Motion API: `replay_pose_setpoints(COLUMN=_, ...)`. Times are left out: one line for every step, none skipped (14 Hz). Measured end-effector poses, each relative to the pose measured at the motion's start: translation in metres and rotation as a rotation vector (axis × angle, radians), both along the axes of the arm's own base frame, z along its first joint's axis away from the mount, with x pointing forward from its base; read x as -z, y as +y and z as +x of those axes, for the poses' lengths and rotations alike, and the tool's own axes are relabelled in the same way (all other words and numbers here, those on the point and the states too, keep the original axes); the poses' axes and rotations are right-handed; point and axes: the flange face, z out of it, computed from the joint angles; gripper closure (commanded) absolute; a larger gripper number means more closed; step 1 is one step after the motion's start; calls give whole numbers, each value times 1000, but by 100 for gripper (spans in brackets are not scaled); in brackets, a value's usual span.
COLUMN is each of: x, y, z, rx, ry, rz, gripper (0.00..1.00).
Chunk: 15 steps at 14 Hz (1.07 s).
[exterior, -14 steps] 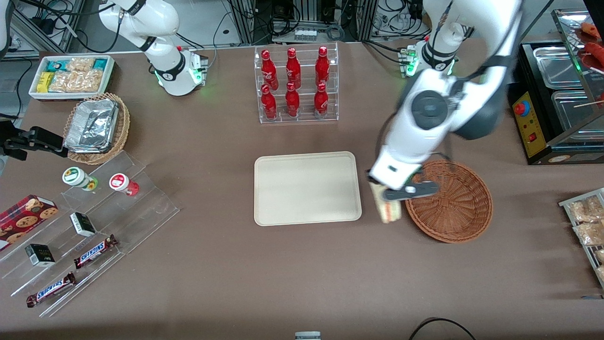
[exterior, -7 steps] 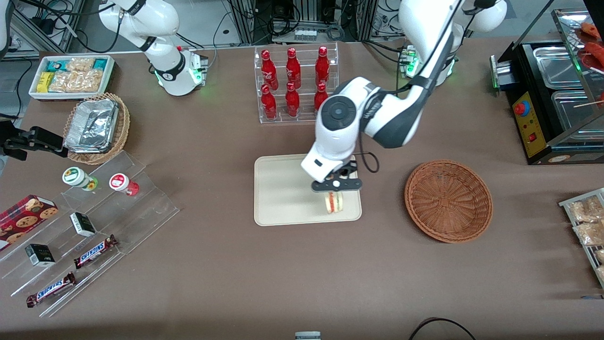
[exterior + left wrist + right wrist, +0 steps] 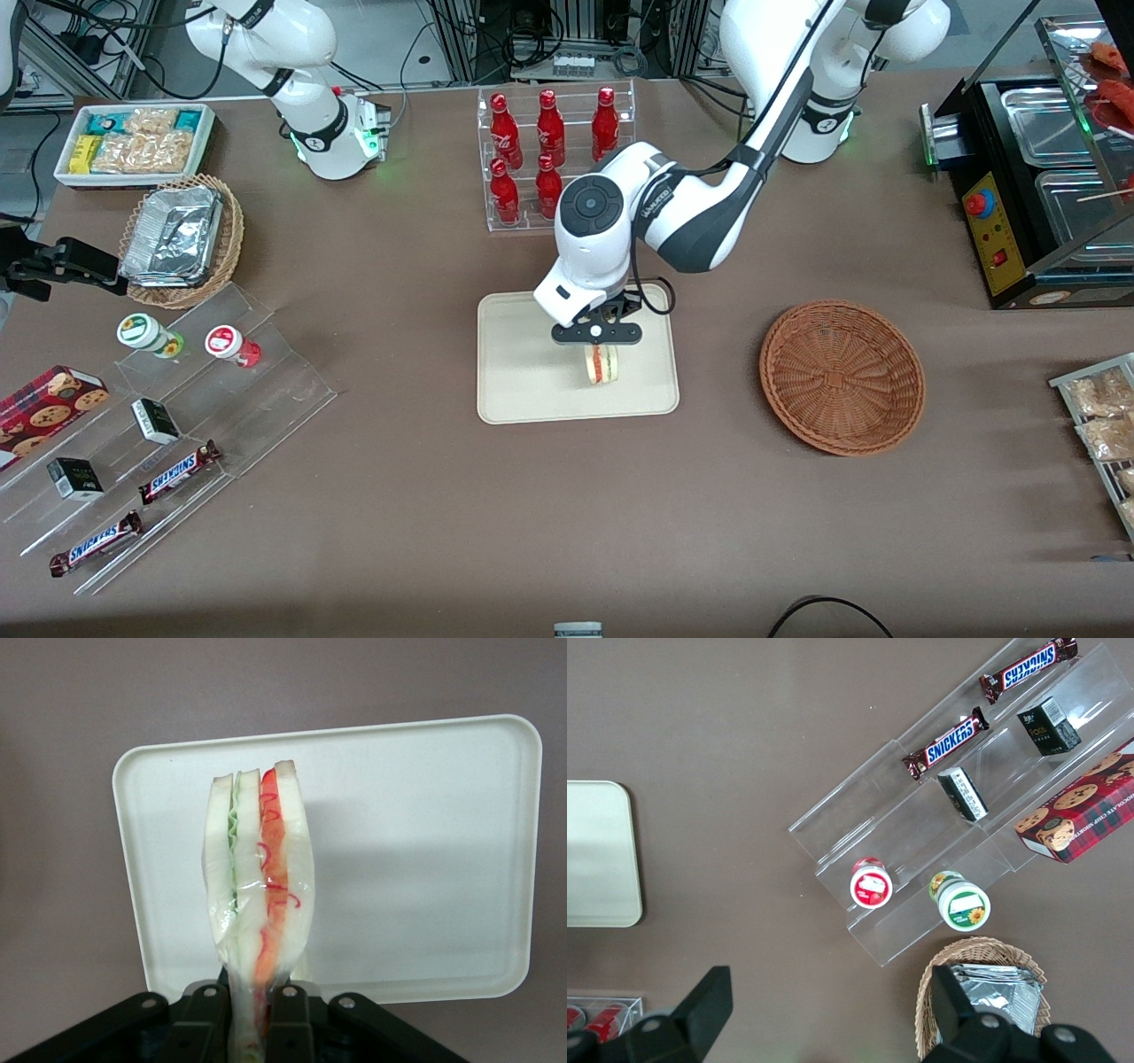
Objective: Place sandwich from basket to tray
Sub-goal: 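Lower the sandwich onto the cream tray with the left gripper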
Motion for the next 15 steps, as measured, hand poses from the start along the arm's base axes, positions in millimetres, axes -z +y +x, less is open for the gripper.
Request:
replay_pose_setpoints(x=1, y=-1, z=-1, rx=1, ry=2, rz=0, gripper=100)
replay_pose_setpoints(x=2, y=-2, z=-1, rx=1, ry=0, rz=-4, gripper=100)
replay_pose_setpoints(x=1, y=-3, z=0, rx=1, ry=-4, rz=-9, gripper=100)
replay_pose_setpoints(x=1, y=-4, z=-1, rx=2, ry=-7, rz=-13, gripper=100)
replay_pose_setpoints(x=2, y=-6, z=-2, rx=5, ry=-7, rz=-14, gripper=100)
replay_pose_setpoints(x=5, y=-8, z=-4, rx=9, ry=-5, rz=-15, gripper=100)
replay_pose_setpoints(x=10, y=-11, z=-5, rx=14, ry=-2, rz=-15, gripper=100)
replay_pose_setpoints(x=16, y=-15, z=-8, rx=20, ry=2, rz=-17, gripper=100)
replay_pose_setpoints(x=21, y=-18, z=-10, rx=25, ry=5, rz=-20, gripper=100)
replay_pose_setpoints(x=27, y=-22, z=-12, rx=29, ry=7, rz=-23, gripper=100)
replay_pose_setpoints(x=33, y=-25, z=-14, rx=30, ry=12, rz=-27, gripper=100)
replay_pose_setpoints(x=40, y=-28, z=-16, rx=31, ry=21, rz=-34, gripper=100)
replay_pose_setpoints(x=48, y=-32, z=-18, rx=32, ry=25, rz=-42, gripper=100)
replay_pose_setpoints(x=56, y=-35, z=-19, rx=32, ry=25, rz=-48, gripper=100)
replay_pose_setpoints(x=65, y=-36, z=-19, rx=32, ry=27, rz=-48, gripper=100)
